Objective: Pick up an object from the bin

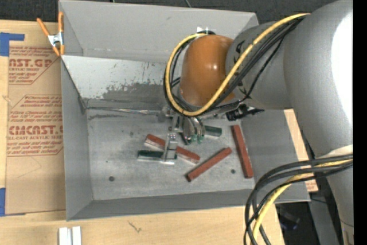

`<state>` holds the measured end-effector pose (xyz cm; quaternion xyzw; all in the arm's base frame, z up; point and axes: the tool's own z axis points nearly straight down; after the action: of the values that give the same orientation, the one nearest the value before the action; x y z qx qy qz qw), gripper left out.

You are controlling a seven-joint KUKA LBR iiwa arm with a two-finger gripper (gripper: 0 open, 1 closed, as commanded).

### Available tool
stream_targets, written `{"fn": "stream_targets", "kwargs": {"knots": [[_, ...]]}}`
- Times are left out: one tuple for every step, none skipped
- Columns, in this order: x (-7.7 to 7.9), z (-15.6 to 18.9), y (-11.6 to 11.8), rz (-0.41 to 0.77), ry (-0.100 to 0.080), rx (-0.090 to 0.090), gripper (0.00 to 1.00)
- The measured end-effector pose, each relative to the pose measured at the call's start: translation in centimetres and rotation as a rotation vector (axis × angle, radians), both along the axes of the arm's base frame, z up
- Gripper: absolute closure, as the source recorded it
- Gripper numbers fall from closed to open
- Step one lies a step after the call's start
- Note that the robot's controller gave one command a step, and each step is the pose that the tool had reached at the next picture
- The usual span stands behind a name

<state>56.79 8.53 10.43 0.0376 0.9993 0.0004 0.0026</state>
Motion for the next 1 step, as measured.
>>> {"fn": "stream_targets", "kwargs": {"knots": [[-0.61, -3.42, -1.66, -0.125, 0.005, 0.001, 1.00]]}}
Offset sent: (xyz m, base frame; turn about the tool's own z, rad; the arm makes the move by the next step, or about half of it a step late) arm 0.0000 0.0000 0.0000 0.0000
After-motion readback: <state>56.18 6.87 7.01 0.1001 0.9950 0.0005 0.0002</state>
